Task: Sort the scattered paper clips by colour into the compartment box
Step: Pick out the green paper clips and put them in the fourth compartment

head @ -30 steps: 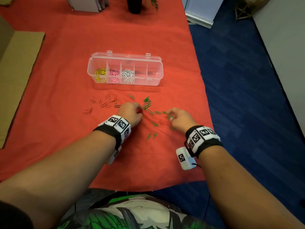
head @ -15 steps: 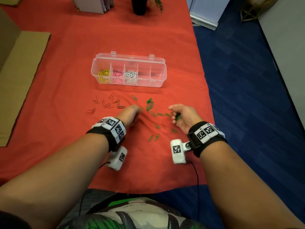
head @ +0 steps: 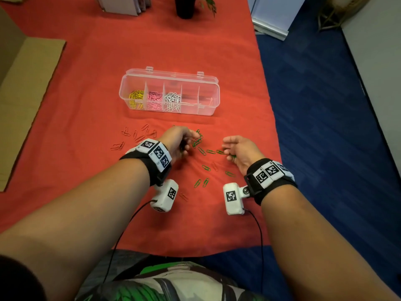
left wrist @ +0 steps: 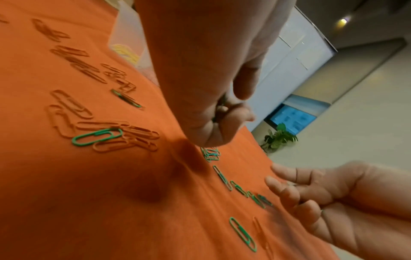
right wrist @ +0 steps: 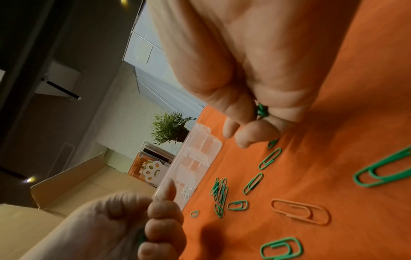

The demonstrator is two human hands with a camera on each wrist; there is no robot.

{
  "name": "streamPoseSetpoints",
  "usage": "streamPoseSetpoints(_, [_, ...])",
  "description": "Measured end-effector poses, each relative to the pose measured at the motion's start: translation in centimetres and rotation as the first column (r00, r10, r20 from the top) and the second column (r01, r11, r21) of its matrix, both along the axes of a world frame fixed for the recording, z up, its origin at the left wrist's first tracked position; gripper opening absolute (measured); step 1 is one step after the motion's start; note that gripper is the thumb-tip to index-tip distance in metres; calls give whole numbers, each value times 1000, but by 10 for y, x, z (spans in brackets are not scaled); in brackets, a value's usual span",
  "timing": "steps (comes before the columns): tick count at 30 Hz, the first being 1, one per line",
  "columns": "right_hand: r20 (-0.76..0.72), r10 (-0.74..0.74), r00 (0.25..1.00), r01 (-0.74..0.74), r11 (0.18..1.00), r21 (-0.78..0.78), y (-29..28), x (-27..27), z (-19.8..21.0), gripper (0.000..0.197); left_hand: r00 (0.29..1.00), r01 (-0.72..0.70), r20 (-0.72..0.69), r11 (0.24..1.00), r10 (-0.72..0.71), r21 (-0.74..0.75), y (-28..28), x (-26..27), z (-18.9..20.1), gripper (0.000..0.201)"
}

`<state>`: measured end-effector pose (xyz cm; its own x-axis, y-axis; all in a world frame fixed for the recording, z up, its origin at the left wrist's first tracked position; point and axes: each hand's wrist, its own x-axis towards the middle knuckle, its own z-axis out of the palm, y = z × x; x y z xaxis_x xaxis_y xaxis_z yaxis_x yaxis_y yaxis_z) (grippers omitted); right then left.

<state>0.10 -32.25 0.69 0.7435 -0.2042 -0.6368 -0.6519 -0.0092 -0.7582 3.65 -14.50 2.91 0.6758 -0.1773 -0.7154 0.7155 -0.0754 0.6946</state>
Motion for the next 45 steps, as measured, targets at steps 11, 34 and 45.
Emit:
streamPoseSetpoints(11, [-70, 595, 801, -377, 411, -830, 5, -3, -21, 14, 685, 98, 325, 525, -651, 845, -16, 18, -29, 32])
streamPoseSetpoints(34, [-26, -151, 988, 153, 955, 253, -7, 10, 7, 25, 993, -105, -19, 805, 116, -583, 9, 1, 10, 16])
streamPoseSetpoints(45, [-107, 462, 880, -353, 488, -798, -9, -3, -25, 19, 943, 134, 215, 882, -253, 452, -7, 11, -15, 31])
